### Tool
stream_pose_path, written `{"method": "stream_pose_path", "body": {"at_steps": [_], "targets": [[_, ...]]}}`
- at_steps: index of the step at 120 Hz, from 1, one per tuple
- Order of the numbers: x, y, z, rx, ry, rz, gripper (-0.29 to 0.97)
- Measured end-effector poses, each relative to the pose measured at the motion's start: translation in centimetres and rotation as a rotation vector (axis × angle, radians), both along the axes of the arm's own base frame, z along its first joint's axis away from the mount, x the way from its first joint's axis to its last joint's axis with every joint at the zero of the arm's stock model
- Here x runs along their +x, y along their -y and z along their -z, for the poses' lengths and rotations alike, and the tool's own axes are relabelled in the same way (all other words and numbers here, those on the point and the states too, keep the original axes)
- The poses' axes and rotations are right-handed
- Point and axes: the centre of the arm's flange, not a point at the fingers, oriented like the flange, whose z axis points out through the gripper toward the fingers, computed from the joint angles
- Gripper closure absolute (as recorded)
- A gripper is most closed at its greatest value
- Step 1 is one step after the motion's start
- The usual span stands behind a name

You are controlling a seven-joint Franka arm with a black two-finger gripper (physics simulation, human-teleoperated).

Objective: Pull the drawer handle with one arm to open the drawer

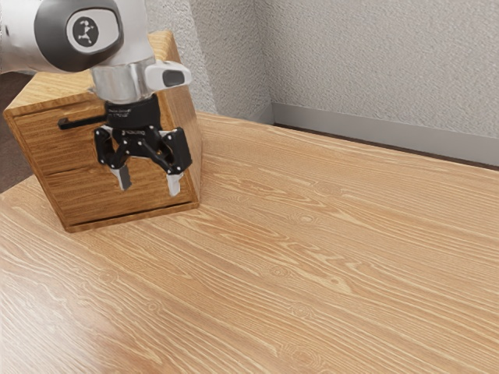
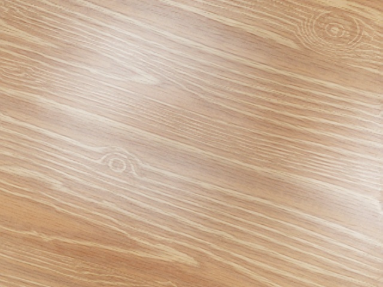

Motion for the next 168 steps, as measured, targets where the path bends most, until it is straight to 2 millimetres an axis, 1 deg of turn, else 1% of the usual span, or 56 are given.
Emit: {"method": "stream_pose_path", "body": {"at_steps": [14,25,26,32,36,46,55,58,62,71,82,91,100,107,112,124,132,138,144,153,158,168], "targets": [[1.2,0.9,-0.5,0.013,0.079,-0.004,0.00],[1.6,1.0,-0.8,0.016,0.118,-0.016,0.00],[1.6,1.0,-1.1,0.018,0.127,-0.017,0.00],[-0.2,1.1,-6.5,0.042,0.243,-0.023,0.00],[-1.0,1.2,-8.7,0.054,0.293,-0.025,0.00],[-2.6,1.6,-11.9,0.068,0.372,-0.028,0.00],[-5.5,2.4,-15.4,0.073,0.448,-0.024,0.00],[-6.0,2.8,-16.0,0.074,0.462,-0.015,0.00],[-6.3,3.3,-16.3,0.074,0.470,0.010,0.00],[-6.6,4.0,-16.6,0.075,0.478,0.068,0.00],[-6.5,4.1,-16.6,0.073,0.479,0.121,0.00],[-6.0,3.9,-15.6,0.073,0.456,0.172,0.00],[-5.4,4.0,-12.4,0.052,0.386,0.235,0.00],[-5.8,4.3,-11.3,0.040,0.366,0.276,0.00],[-6.2,4.4,-11.0,0.038,0.359,0.303,0.00],[-8.0,4.2,-9.7,0.027,0.326,0.347,0.00],[-8.2,4.0,-9.1,0.035,0.320,0.387,0.00],[-8.0,3.9,-9.0,0.049,0.336,0.434,0.00],[-8.2,3.8,-8.7,0.056,0.337,0.474,0.00],[-8.6,2.2,-8.1,0.061,0.333,0.509,0.00],[-8.5,1.7,-8.2,0.075,0.340,0.552,0.00],[-9.5,1.2,-8.8,0.094,0.345,0.640,0.00]]}}
